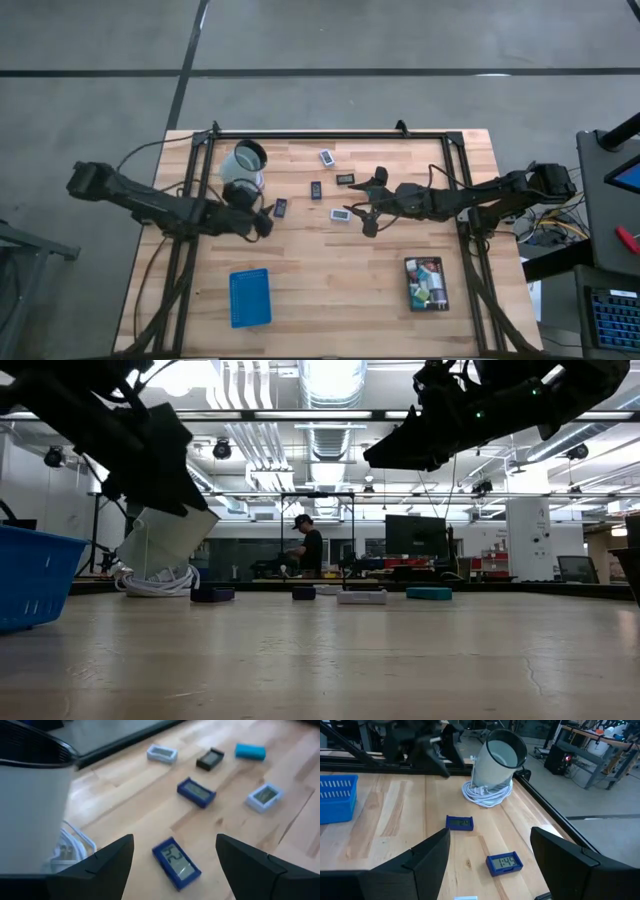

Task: Pick & Place Office items
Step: Put the bottom blue digital clock into the blue bin

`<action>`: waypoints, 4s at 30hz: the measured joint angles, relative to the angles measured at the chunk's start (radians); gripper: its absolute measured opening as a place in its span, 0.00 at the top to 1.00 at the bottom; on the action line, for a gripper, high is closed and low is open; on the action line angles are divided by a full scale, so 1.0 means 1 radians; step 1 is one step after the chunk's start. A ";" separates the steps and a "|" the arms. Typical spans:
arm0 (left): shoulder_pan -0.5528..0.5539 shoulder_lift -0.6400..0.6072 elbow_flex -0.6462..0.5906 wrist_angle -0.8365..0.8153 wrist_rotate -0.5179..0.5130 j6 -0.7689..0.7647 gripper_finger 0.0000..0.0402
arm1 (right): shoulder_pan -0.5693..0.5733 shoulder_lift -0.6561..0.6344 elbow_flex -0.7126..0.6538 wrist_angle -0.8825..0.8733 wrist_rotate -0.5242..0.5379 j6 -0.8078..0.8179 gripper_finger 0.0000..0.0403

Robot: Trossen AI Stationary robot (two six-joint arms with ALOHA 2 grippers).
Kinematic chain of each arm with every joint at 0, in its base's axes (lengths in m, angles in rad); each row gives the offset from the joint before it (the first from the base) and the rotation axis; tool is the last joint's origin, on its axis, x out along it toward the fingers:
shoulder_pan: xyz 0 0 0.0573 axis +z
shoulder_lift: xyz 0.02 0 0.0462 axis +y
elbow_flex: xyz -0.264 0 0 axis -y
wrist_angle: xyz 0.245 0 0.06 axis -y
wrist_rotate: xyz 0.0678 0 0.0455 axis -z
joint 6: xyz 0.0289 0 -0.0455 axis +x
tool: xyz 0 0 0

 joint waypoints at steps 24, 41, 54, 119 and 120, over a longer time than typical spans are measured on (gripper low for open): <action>0.041 0.473 0.348 -0.365 0.065 -0.501 0.28 | 0.000 0.000 0.000 0.000 0.000 0.000 0.32; 0.100 0.578 0.289 -0.168 0.131 -0.555 0.28 | 0.000 0.000 0.000 0.000 0.000 0.000 0.32; 0.128 0.678 0.289 -0.114 0.155 -0.549 0.28 | 0.000 0.000 0.000 0.000 0.000 0.000 0.32; 0.121 0.495 0.287 -0.101 0.111 -0.350 0.61 | 0.000 0.000 0.000 0.000 0.000 0.000 0.32; 0.115 0.479 0.287 -0.102 0.105 -0.337 0.61 | 0.000 0.000 0.000 0.000 0.000 0.000 0.32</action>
